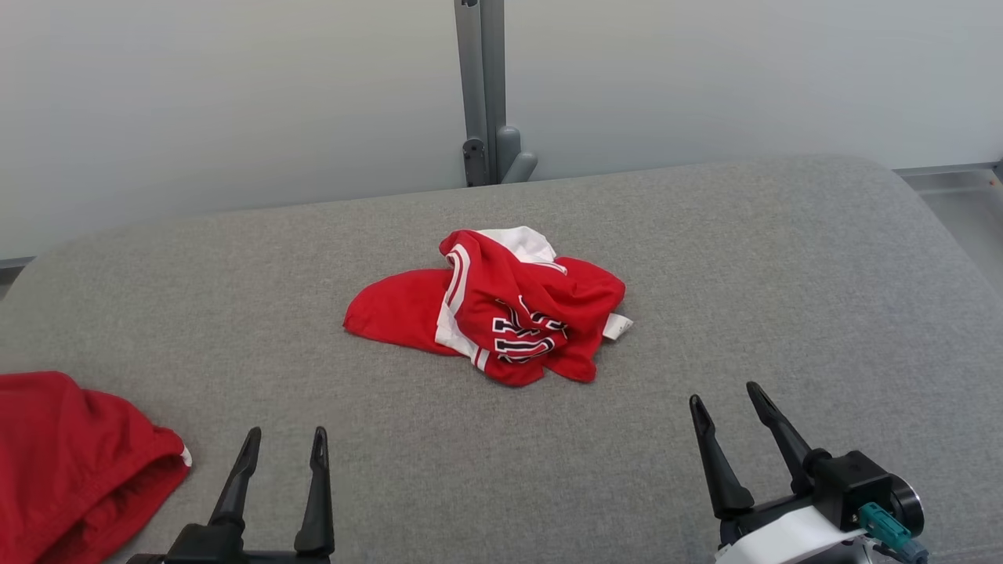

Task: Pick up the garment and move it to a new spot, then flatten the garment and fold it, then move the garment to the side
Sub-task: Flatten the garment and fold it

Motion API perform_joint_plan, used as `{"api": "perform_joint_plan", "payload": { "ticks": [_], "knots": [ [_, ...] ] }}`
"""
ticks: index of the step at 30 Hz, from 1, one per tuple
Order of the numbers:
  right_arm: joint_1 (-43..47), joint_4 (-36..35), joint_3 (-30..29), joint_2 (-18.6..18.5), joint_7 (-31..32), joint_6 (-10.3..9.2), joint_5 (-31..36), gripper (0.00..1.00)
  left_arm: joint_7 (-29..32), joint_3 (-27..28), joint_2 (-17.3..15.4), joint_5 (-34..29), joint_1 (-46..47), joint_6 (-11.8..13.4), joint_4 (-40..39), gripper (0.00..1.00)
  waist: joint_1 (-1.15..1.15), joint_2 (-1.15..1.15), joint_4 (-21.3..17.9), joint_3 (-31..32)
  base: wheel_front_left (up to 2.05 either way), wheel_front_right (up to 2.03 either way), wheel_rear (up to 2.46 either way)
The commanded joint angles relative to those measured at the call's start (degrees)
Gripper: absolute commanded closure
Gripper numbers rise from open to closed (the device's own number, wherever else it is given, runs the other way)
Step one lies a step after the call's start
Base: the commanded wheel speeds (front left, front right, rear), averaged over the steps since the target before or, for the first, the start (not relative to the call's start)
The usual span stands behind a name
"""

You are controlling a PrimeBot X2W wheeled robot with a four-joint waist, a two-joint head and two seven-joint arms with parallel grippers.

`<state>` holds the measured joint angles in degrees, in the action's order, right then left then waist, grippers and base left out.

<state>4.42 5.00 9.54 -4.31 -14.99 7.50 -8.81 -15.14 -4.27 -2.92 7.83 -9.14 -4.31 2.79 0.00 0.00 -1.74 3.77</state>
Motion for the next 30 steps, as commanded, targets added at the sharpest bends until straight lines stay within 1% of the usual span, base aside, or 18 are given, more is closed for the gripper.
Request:
{"api": "perform_joint_plan", "payload": {
  "ticks": [1, 6, 9, 18, 21, 23, 30],
  "knots": [
    [-0.1, -0.3, -0.2, -0.3, -0.1, -0.02, 0.1, 0.0, 0.0, -0.3, 0.0, 0.2, 1.2, -0.2, 0.3, 0.0, 0.0, 0.0, -0.1, -0.4, 0.0, 0.0, 0.0],
    [-0.9, -0.6, 0.0, -0.4, -0.1, -0.02, 0.4, 0.0, 0.0, -2.7, 0.0, 0.6, 5.3, -0.8, 2.8, 0.0, 0.0, 0.0, -0.5, -2.6, 0.0, 0.0, 0.0],
    [-1.8, -1.0, 0.4, -0.6, -0.1, -0.02, 0.6, 0.0, 0.0, -4.3, 0.0, 0.0, 9.2, -1.3, 5.9, 0.0, 0.0, 0.0, -0.9, -4.6, 0.0, 0.0, 0.0],
    [-6.0, -1.4, 1.1, -0.4, -0.1, -0.02, 0.6, 0.0, 0.0, -8.9, -0.1, 1.3, 25.9, -2.6, 20.9, 0.0, 0.0, 0.0, -3.1, -12.4, 0.0, 0.0, 0.0],
    [-7.4, -1.7, 1.1, -0.3, -0.1, -0.02, 0.8, 0.0, 0.0, -10.2, -0.1, 2.4, 31.3, -2.7, 26.9, 0.0, 0.0, 0.0, -4.1, -14.2, 0.0, 0.0, 0.0],
    [-8.2, -1.9, 1.0, -0.2, -0.1, -0.02, 0.8, 0.0, 0.0, -10.9, -0.1, 2.1, 34.6, -2.8, 30.0, 0.0, 0.0, 0.0, -4.8, -15.3, 0.0, 0.0, 0.0],
    [-9.7, -2.4, 1.0, 0.3, -0.1, -0.02, 1.0, 0.0, 0.0, -10.3, -0.1, 0.1, 42.2, -1.5, 38.9, 0.0, 0.0, 0.0, -6.7, -18.3, 0.0, 0.0, 0.0]
  ]
}}
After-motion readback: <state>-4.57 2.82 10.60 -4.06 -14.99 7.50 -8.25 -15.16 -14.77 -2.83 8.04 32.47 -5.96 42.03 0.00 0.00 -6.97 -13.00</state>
